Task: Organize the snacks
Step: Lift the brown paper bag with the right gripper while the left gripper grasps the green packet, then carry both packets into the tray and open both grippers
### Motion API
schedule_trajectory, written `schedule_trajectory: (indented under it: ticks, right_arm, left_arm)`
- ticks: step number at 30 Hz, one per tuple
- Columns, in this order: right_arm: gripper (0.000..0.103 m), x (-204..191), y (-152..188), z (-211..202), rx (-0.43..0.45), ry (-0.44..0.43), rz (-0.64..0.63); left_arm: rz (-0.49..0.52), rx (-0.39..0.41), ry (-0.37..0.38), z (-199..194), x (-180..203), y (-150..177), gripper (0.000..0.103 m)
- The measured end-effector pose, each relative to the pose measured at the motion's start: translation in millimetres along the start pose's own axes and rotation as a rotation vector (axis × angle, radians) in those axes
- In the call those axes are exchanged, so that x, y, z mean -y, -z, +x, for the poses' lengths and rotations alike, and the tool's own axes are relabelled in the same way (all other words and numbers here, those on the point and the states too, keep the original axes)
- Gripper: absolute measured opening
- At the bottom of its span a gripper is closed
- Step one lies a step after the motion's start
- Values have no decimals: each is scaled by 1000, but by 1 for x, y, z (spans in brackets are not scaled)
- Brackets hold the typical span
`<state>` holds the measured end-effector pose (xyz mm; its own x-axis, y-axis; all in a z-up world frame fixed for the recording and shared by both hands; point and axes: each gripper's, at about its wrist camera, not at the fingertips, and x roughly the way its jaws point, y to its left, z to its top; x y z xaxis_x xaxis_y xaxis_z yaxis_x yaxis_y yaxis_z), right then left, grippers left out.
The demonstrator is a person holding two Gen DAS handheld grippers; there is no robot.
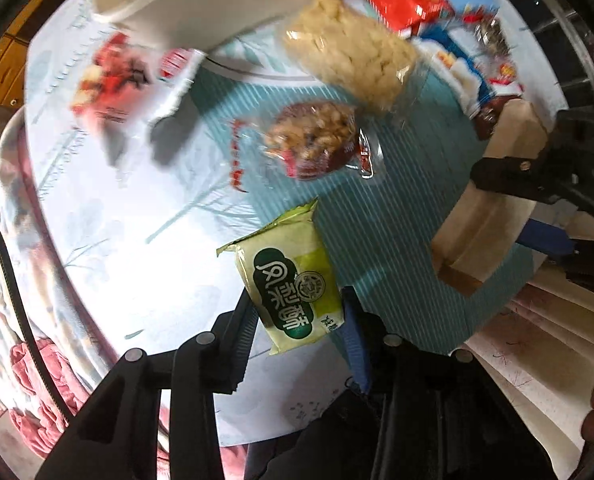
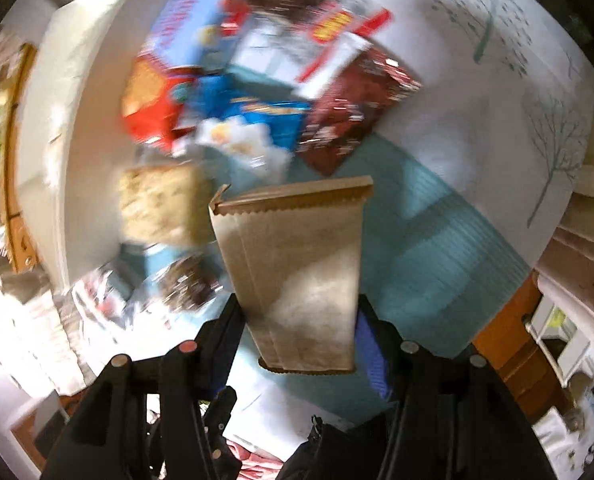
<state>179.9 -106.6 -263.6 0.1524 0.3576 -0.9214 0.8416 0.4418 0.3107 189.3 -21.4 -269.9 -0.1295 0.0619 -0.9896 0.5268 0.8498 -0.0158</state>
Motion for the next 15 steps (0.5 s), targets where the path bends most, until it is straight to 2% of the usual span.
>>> schedule_trajectory:
  ticks: [8, 15]
  right_arm:
    - [55, -66, 33, -21, 82, -40, -170]
    - [55, -106, 25, -54, 131, -83, -272]
  left_arm:
    - [-24, 105, 18, -55, -38, 16, 39]
    - [-65, 214, -9, -122, -55, -2, 39]
